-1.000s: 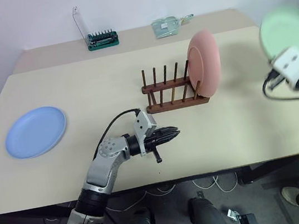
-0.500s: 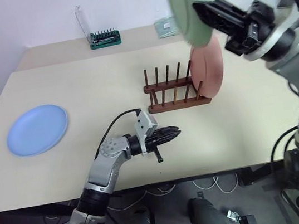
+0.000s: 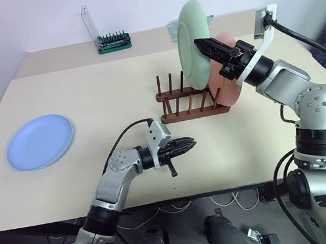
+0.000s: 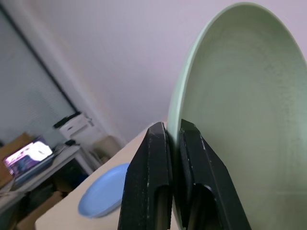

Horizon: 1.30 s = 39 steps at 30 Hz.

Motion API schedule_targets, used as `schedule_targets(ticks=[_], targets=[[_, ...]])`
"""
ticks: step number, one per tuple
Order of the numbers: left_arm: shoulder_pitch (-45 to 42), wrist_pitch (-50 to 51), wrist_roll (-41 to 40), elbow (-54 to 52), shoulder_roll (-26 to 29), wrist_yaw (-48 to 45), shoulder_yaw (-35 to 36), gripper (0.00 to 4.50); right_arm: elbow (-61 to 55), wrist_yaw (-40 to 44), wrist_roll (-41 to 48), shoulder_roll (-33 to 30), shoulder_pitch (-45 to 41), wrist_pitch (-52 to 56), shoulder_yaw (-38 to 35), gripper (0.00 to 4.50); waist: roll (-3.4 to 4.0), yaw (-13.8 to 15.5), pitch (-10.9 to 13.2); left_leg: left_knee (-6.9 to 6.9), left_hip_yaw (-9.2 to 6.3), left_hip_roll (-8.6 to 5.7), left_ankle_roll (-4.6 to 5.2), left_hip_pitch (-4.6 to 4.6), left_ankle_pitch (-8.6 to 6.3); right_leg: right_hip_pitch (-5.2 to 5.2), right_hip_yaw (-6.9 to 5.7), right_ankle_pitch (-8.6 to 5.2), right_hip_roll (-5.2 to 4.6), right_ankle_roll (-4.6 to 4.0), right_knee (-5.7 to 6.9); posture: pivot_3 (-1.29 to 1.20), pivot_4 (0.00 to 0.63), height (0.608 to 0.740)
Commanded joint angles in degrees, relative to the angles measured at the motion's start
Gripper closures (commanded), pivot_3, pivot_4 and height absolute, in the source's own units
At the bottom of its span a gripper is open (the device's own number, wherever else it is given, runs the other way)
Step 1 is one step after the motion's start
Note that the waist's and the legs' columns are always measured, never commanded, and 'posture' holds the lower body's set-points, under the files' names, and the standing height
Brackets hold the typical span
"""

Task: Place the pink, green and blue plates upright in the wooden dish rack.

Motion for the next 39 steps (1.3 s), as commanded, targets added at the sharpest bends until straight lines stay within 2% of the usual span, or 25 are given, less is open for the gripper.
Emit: schedule_targets(ticks=[1,8,9,10,16,24,27,29,32,34,36,38,39], targets=[[0.17,-0.76,-0.67,-1.89,0.29,-0.13,0.59,4.11,0.67,-3.01,0.7,0.8,-1.92,1.26,-1.92,4.48,0.0,-0.02,0.0,0.0,0.0,0.0,0.0,0.0,0.0,0.0,0.0,0.0,0.0,0.0,0.0,0.0,0.15,0.74],[0.06,-0.74,-0.77,-1.87,0.34,-0.26,0.41,4.11,1.59,-5.27,0.16,1.69,-1.92,2.65,-2.25,4.48,0.01,0.0,0.0,0.0,0.0,0.0,0.0,0.0,0.0,-0.01,0.0,0.0,0.0,0.0,0.01,0.0,0.15,0.74],[0.05,-0.75,-0.77,-1.85,0.34,-0.27,0.41,4.11,1.62,-5.33,0.15,1.73,-1.92,2.67,-2.35,3.77,0.0,0.0,0.0,0.0,0.0,0.0,0.0,0.0,0.0,-0.01,0.0,0.0,0.0,0.0,0.01,0.0,0.15,0.74],[0.04,-0.76,-0.77,-1.83,0.33,-0.26,0.41,4.11,1.59,-5.32,0.21,1.78,-1.94,2.78,-2.47,3.54,0.0,0.0,0.0,0.0,0.0,0.0,0.0,0.0,0.0,-0.01,0.0,0.0,0.0,0.0,0.0,0.0,0.15,0.74],[-0.01,-0.72,-0.8,-1.73,0.21,-0.21,0.41,4.11,-0.54,-4.36,-1.29,0.95,-2.79,2.32,-1.73,0.5,0.01,-0.08,0.0,0.0,0.01,0.0,0.0,0.0,0.0,-0.01,0.0,0.0,0.0,0.0,0.01,0.0,0.15,0.74],[0.26,-0.94,-0.57,-2.0,0.16,0.41,0.56,4.11,-7.31,-2.25,-9.45,-4.21,-5.21,1.38,2.03,0.5,0.01,-0.05,0.0,0.0,0.0,0.0,0.0,-0.01,0.0,-0.01,-0.01,0.0,0.0,0.01,0.0,0.0,0.15,0.74],[-0.19,-3.55,0.8,-1.39,0.24,1.89,1.4,4.11,-9.68,0.53,-16.58,-8.18,-5.91,-1.95,5.44,0.5,0.01,-0.03,0.0,-0.01,0.01,0.0,0.0,-0.01,0.0,-0.02,0.0,-0.01,0.0,0.01,0.0,0.0,0.15,0.74],[-1.21,-4.2,1.83,0.17,0.34,4.62,3.0,4.11,-10.53,3.34,-24.59,-12.04,-6.31,-7.21,9.38,0.5,0.0,0.02,0.0,0.0,0.02,0.0,0.0,-0.01,0.0,-0.02,0.0,-0.01,0.0,0.01,-0.01,0.0,0.15,0.74],[-3.48,-4.84,3.15,3.61,-0.14,11.0,6.84,3.23,-10.82,8.49,-33.11,-15.44,-6.75,-14.48,14.28,0.42,-0.01,-0.06,0.0,0.0,0.03,0.0,0.0,-0.01,0.0,-0.01,-0.01,-0.02,0.0,0.03,-0.03,0.0,0.15,0.74],[-5.51,-6.98,4.23,5.85,-0.36,17.41,11.31,2.22,-11.56,11.4,-35.08,-15.37,-6.69,-16.74,16.06,0.42,-0.02,-0.26,0.01,-0.01,0.05,0.01,0.0,0.0,0.0,-0.02,-0.01,-0.02,0.01,0.04,-0.03,0.0,0.15,0.74],[-9.1,-6.0,4.41,6.71,0.89,28.83,20.32,1.26,-14.5,15.0,-38.64,-15.11,-5.79,-20.32,20.33,0.42,-0.05,-0.35,0.04,-0.01,0.03,0.03,0.0,-0.01,0.0,-0.05,-0.01,-0.01,0.02,0.03,-0.01,0.0,0.15,0.74],[-11.4,-2.57,2.62,7.0,4.7,38.45,30.64,0.17,-16.28,17.0,-41.3,-13.76,-5.18,-22.94,23.34,0.42,-0.21,-0.71,0.13,-0.03,0.01,0.05,-0.01,-0.03,0.0,-0.15,0.0,-0.01,0.04,0.03,0.06,0.0,0.15,0.74],[-11.68,-1.81,2.37,6.99,6.01,40.76,33.24,0.07,-16.42,17.4,-41.94,-13.11,-5.03,-23.55,23.64,0.42,-0.32,-1.28,0.17,-0.04,0.0,0.1,-0.01,-0.04,0.01,-0.21,-0.01,-0.01,0.08,0.03,0.09,0.0,0.15,0.74]])
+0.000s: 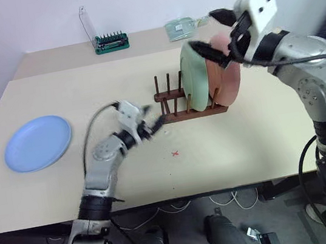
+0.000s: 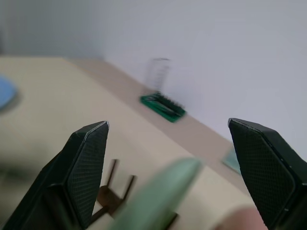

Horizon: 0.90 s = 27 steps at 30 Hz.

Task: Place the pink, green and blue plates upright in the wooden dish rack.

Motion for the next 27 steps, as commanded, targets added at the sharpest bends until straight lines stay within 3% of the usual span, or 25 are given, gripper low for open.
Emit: schedule_targets(ticks=[1,6,12,17,21,26,27], targets=[[-1.92,3.26,-0.26,-1.16,7.03,14.33,15.74,0.07,-2.89,2.35,-3.14,2.27,-0.2,-4.05,1.42,0.42,-0.12,-0.87,0.04,-0.03,-0.03,0.04,-0.01,0.0,0.0,-0.01,-0.01,0.0,0.04,0.0,0.0,0.0,0.15,0.74],[-0.27,10.98,0.25,-1.49,11.59,33.8,32.89,0.07,0.41,4.58,-5.21,4.56,0.03,-6.15,1.3,0.42,-0.27,-0.55,0.04,-0.02,-0.01,-0.09,-0.03,-0.02,0.01,0.01,0.01,0.01,-0.07,0.01,-0.06,0.0,0.15,0.74],[4.27,21.99,-0.76,-4.5,10.25,39.1,35.77,0.07,2.75,6.78,-6.73,6.7,-0.29,-7.55,1.2,0.42,-0.47,1.33,0.01,-0.01,-0.09,-0.1,-0.12,-0.02,0.05,0.06,-0.06,0.03,-0.07,-0.02,-0.02,0.0,0.15,0.74],[3.84,32.99,-7.75,-4.41,5.26,42.0,41.27,0.07,3.18,7.63,-8.13,8.04,-0.05,-8.02,1.25,0.42,-0.62,1.34,-0.01,0.01,-0.12,-0.1,-0.14,-0.01,0.05,0.09,-0.08,0.05,-0.07,-0.05,-0.04,0.0,0.15,0.74],[3.12,33.6,-9.03,-3.9,4.76,42.33,41.31,1.89,2.55,7.62,-8.87,8.27,0.54,-7.75,0.82,0.42,-0.72,0.8,0.02,-0.03,-0.15,-0.09,-0.25,-0.02,0.11,0.05,-0.09,0.06,-0.05,-0.07,0.0,0.0,0.15,0.74],[1.62,31.17,-9.3,-2.68,4.64,42.86,40.33,4.49,1.44,7.61,-9.44,7.94,1.82,-7.2,0.59,0.42,-0.72,0.72,0.02,-0.06,-0.13,-0.08,-0.27,-0.01,0.13,0.03,-0.09,0.07,-0.04,-0.08,0.0,0.0,0.15,0.74],[0.77,28.92,-9.74,-2.61,4.45,41.66,39.71,4.49,1.25,7.64,-9.75,7.87,2.06,-7.27,0.71,0.42,-0.72,0.76,0.02,-0.06,-0.13,-0.08,-0.28,-0.01,0.14,0.03,-0.09,0.07,-0.04,-0.08,0.0,0.0,0.15,0.74]])
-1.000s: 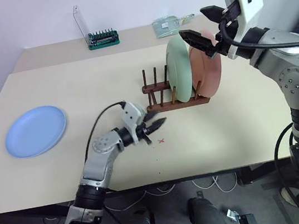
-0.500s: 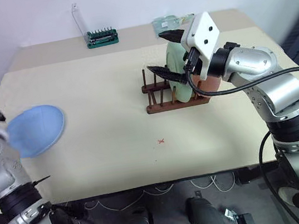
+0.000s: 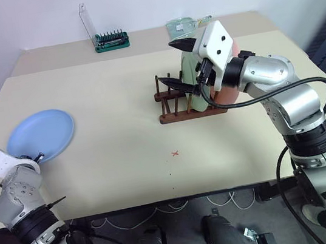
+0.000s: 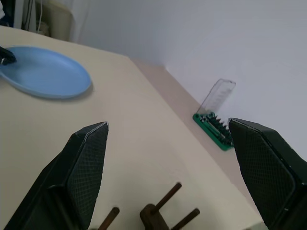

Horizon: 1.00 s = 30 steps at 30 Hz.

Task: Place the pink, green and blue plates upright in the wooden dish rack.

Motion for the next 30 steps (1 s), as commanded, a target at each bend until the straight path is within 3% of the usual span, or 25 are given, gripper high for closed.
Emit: schedule_targets(ticks=[1,5,8,12,16,27,30], targets=[[-2.59,-6.07,-0.89,-0.49,0.8,-3.18,-2.29,4.49,-2.7,0.05,-1.05,-0.03,0.13,-0.57,-1.51,0.42,-0.01,0.09,0.0,0.0,0.0,0.0,-0.01,0.0,0.01,0.0,0.0,0.0,0.0,0.0,0.0,0.0,0.15,0.74],[-5.6,-19.03,2.48,-6.51,1.92,-12.85,-13.37,4.49,-3.27,1.74,-4.69,-0.71,0.53,-5.54,0.54,0.42,-0.2,0.47,0.06,0.03,0.0,-0.01,-0.05,-0.05,0.03,0.02,-0.02,0.01,0.0,-0.02,-0.05,0.0,0.15,0.74],[-6.24,-23.22,5.09,-8.4,2.65,-16.03,-19.26,4.49,-3.0,2.81,-7.45,-0.55,0.58,-9.44,1.85,0.42,-0.24,0.22,0.05,0.04,0.03,-0.03,-0.09,-0.08,0.05,0.03,-0.01,0.02,-0.01,-0.02,-0.11,0.0,0.15,0.74],[-10.97,-24.38,5.16,-13.43,-1.37,-16.61,-26.76,4.49,0.17,1.32,-18.5,0.74,-0.6,-18.81,8.58,0.42,-0.23,-0.23,0.05,-0.02,0.08,0.0,-0.09,-0.04,0.05,-0.02,0.02,0.02,-0.01,-0.02,-0.08,0.0,0.15,0.74],[-13.9,-22.81,3.62,-16.58,-5.87,-16.81,-30.62,4.49,7.72,-6.84,-35.52,0.85,-3.1,-29.19,14.69,0.42,-0.24,-0.28,0.05,0.0,0.1,0.0,-0.33,-0.05,0.19,-0.04,0.03,0.02,0.0,-0.02,-0.05,0.0,0.15,0.74],[-13.54,-20.26,1.78,-23.96,-10.5,-18.06,-36.05,4.49,14.76,-12.12,-45.74,6.24,-5.14,-33.21,15.23,0.42,-0.24,-0.05,0.05,-0.03,0.1,-0.01,-0.4,-0.06,0.24,-0.06,0.06,0.02,0.01,-0.03,-0.06,0.0,0.15,0.74],[-13.41,-19.68,2.16,-24.33,-10.21,-18.26,-36.21,4.5,15.95,-12.91,-47.37,6.9,-5.73,-33.36,14.9,1.32,-0.24,-0.06,0.05,-0.04,0.1,-0.01,-0.39,-0.06,0.24,-0.05,0.06,0.02,0.01,-0.03,-0.06,0.0,0.15,0.74]])
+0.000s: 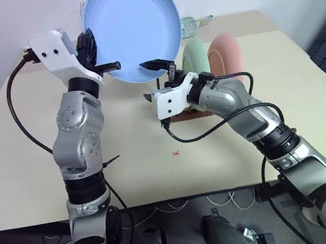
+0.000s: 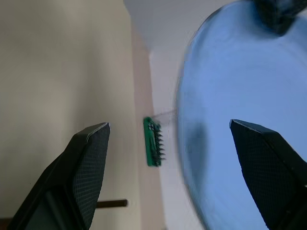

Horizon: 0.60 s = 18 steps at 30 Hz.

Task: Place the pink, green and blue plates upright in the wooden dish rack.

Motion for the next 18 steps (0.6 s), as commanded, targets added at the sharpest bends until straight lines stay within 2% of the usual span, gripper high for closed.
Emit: schedule_targets(ticks=[1,5,6,7,10,15,18], targets=[[-0.79,0.03,-0.13,-2.57,0.47,-0.26,0.03,4.5,-0.06,-1.53,-2.0,0.74,-2.02,-0.96,-1.02,1.78,0.0,-0.03,0.0,0.0,0.0,0.0,0.0,0.0,0.0,0.0,0.0,0.0,0.0,0.0,0.0,0.0,0.15,0.74],[-0.76,0.34,-0.63,-2.4,0.39,-0.23,0.76,4.5,0.22,-1.69,-2.86,0.96,-1.92,-1.07,-1.27,3.81,0.0,-0.14,0.0,-0.01,0.0,0.01,0.0,0.0,0.0,-0.01,0.0,0.0,0.02,0.0,0.01,0.0,0.15,0.74],[-0.8,0.44,-0.72,-2.37,0.32,-0.26,0.81,4.5,0.31,-1.76,-3.0,0.95,-1.93,-1.18,-1.28,4.25,0.0,-0.14,0.0,-0.01,-0.01,0.01,0.0,0.0,0.0,-0.01,0.0,0.0,0.01,0.0,0.01,0.0,0.15,0.74],[-0.85,0.27,-1.55,-2.42,-0.07,-0.55,1.19,4.5,0.35,-1.82,-3.17,0.95,-1.95,-1.3,-1.3,4.46,0.0,-0.13,0.0,-0.01,0.0,0.01,0.0,0.0,0.0,-0.01,0.0,0.0,0.02,0.0,0.01,0.0,0.15,0.74],[-1.41,-0.77,-6.02,-2.13,-2.42,0.19,4.85,3.54,0.31,-2.69,-4.47,0.91,-1.95,-1.98,-1.47,4.5,0.0,-0.03,0.0,0.0,-0.01,0.0,0.0,0.0,0.0,0.0,0.0,0.0,0.01,0.0,0.0,0.0,0.15,0.74],[-4.65,-4.63,-8.49,0.73,-2.63,6.07,12.99,0.99,-0.02,-2.64,-4.09,1.32,-1.8,-2.76,-2.03,4.5,-0.01,-0.15,0.01,0.01,-0.02,0.0,0.0,0.0,0.0,0.01,-0.01,0.0,0.02,0.0,-0.01,0.0,0.15,0.74],[-6.85,-8.8,-9.43,5.37,0.66,9.5,20.46,0.99,-0.96,-2.18,-1.47,2.33,-1.63,-3.34,-3.01,4.5,-0.01,-0.45,0.01,-0.02,-0.01,0.03,-0.01,0.03,0.01,-0.01,0.0,0.0,0.03,0.0,0.0,0.0,0.15,0.74]])
